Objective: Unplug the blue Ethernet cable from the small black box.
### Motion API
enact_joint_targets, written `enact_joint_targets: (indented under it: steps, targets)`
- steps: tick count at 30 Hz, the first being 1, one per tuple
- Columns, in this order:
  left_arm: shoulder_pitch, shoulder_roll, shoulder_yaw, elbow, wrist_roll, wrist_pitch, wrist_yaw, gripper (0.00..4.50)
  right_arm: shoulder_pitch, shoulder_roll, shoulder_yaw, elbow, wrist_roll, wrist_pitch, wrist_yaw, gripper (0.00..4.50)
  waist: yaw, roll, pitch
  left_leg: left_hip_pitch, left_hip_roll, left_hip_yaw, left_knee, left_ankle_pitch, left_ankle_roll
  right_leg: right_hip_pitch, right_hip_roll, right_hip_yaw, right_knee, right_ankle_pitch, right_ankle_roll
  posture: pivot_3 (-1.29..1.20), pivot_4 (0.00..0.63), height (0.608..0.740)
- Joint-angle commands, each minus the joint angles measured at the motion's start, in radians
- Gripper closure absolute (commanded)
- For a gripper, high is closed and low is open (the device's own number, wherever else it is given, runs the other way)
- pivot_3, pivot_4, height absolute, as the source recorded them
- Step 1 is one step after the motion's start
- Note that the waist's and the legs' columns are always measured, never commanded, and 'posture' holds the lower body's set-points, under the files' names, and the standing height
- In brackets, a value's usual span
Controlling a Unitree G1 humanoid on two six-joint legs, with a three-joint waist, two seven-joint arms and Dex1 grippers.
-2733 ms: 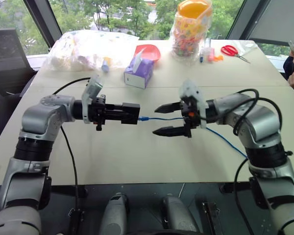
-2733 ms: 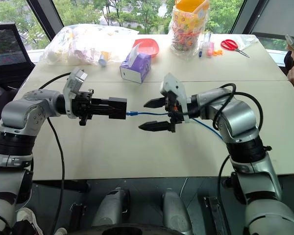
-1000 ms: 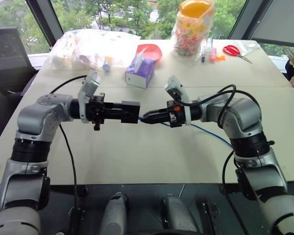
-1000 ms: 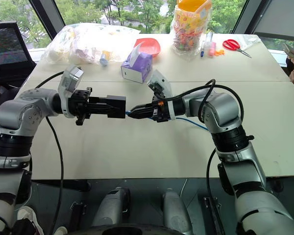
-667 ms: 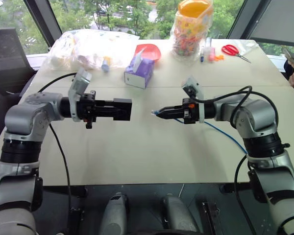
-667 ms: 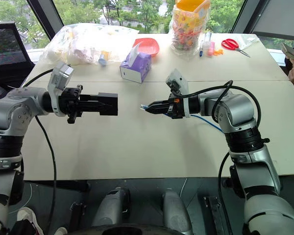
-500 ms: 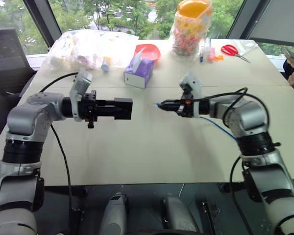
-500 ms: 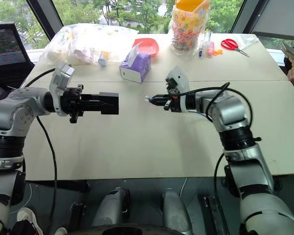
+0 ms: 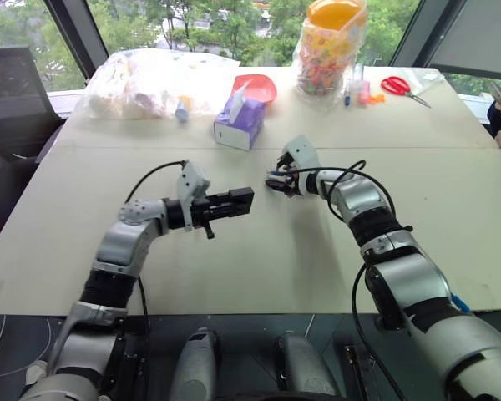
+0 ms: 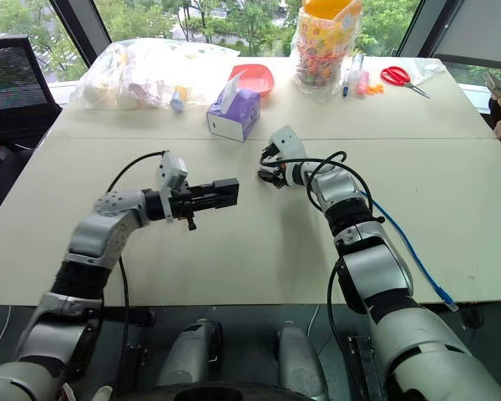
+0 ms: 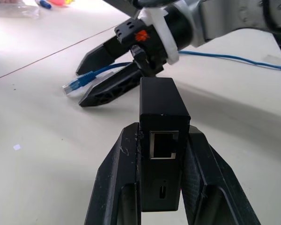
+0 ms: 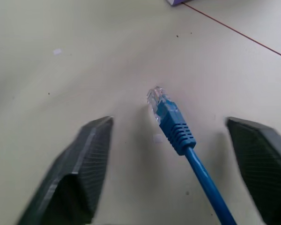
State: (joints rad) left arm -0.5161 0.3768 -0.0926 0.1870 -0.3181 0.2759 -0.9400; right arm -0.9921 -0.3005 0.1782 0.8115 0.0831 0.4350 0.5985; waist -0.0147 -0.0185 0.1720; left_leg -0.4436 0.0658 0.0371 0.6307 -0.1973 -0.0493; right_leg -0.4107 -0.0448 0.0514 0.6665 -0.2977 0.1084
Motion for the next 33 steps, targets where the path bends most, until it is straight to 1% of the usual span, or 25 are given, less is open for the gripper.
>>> enact_joint_targets:
  steps: [1,5,7,10,13,17,19,20,22,26,27,32,33]
  targets:
    - [-0.032,-0.058,0.021,0.066,0.051,-0.130,0.094,4.00,0.006,-0.057,-0.065,-0.149,0.019,0.053,0.007,0.05,0.003,0.000,0.000,0.000,0.000,0.000,0.000,0.000,0.000,0.000,0.000,0.000,0.000,0.000,0.000,0.00,0.150,0.735]
    - [-0.054,-0.111,0.020,0.163,0.093,-0.245,0.145,4.00,0.096,-0.119,-0.114,-0.383,0.044,0.174,-0.002,0.05,0.003,0.000,0.000,0.000,0.000,0.000,0.000,0.000,0.000,0.000,0.000,0.000,0.000,0.000,0.000,0.00,0.150,0.735]
    - [-0.064,-0.135,0.020,0.224,0.113,-0.300,0.171,4.00,0.180,-0.157,-0.146,-0.557,0.080,0.276,0.009,0.05,0.005,0.000,0.000,0.000,0.000,0.000,0.000,0.000,0.000,0.000,0.000,0.000,-0.001,0.000,0.000,0.00,0.150,0.735]
    - [-0.077,-0.150,0.014,0.325,0.153,-0.386,0.202,4.00,0.297,-0.193,-0.157,-0.768,0.121,0.399,0.020,0.05,0.003,0.000,0.000,0.000,0.000,-0.001,-0.001,0.000,0.000,0.001,0.000,0.000,-0.001,0.000,0.000,0.00,0.150,0.735]
    - [-0.089,-0.164,0.007,0.450,0.183,-0.458,0.214,4.00,0.448,-0.196,-0.144,-1.002,0.185,0.534,0.021,0.05,0.000,0.000,0.000,0.001,0.000,0.000,0.000,0.000,0.000,0.001,0.000,0.000,-0.001,0.000,0.000,0.00,0.150,0.735]
    - [-0.087,-0.148,0.010,0.542,0.202,-0.508,0.201,4.00,0.547,-0.186,-0.120,-1.170,0.229,0.620,0.007,0.05,-0.001,0.001,-0.001,0.001,0.000,-0.001,0.000,0.000,0.000,0.002,0.000,0.000,-0.001,0.000,0.000,0.00,0.150,0.735]
    - [-0.069,-0.124,0.017,0.549,0.198,-0.520,0.180,2.95,0.576,-0.183,-0.126,-1.227,0.256,0.657,-0.001,0.00,-0.005,0.001,-0.001,0.002,0.000,-0.001,0.002,0.000,0.000,0.003,0.000,0.000,-0.001,0.000,0.000,0.00,0.150,0.735]
    - [-0.060,-0.112,0.022,0.544,0.195,-0.521,0.173,2.60,0.587,-0.189,-0.128,-1.248,0.266,0.667,0.000,0.00,-0.006,0.001,-0.001,0.003,0.000,-0.001,0.002,0.000,0.001,0.004,0.000,0.000,-0.001,0.000,0.000,0.00,0.150,0.735]
    - [-0.047,-0.095,0.031,0.526,0.185,-0.511,0.162,1.71,0.598,-0.200,-0.133,-1.276,0.281,0.683,-0.002,0.00,-0.006,0.000,-0.002,0.004,0.000,-0.001,0.002,0.000,0.001,0.004,0.000,0.000,-0.001,0.000,-0.001,0.00,0.150,0.735]
    - [0.012,-0.037,0.065,0.381,0.121,-0.418,0.111,0.11,0.611,-0.236,-0.171,-1.320,0.327,0.712,0.011,0.00,-0.010,0.000,-0.002,0.004,0.000,-0.001,0.000,0.000,0.001,0.004,0.001,0.000,-0.001,0.000,-0.001,0.00,0.150,0.735]
    - [0.033,-0.015,0.074,0.319,0.098,-0.368,0.099,0.05,0.618,-0.252,-0.179,-1.329,0.336,0.713,0.019,0.00,-0.010,0.000,-0.002,0.004,0.000,-0.001,0.000,0.000,0.001,0.003,0.001,0.000,-0.001,0.000,-0.001,0.00,0.150,0.735]
    - [0.110,0.082,0.113,0.044,0.003,-0.161,0.057,0.05,0.626,-0.322,-0.211,-1.362,0.382,0.710,0.053,0.00,-0.004,0.000,-0.001,0.002,0.000,-0.002,-0.001,0.000,0.001,0.002,0.001,0.000,-0.001,0.000,-0.001,0.00,0.150,0.735]
    - [0.122,0.103,0.125,-0.018,-0.033,-0.098,0.047,0.05,0.622,-0.335,-0.220,-1.367,0.394,0.711,0.061,0.00,-0.001,0.000,-0.001,0.002,0.000,-0.002,-0.001,0.000,0.001,0.002,0.001,0.000,-0.001,0.000,-0.001,0.00,0.150,0.735]
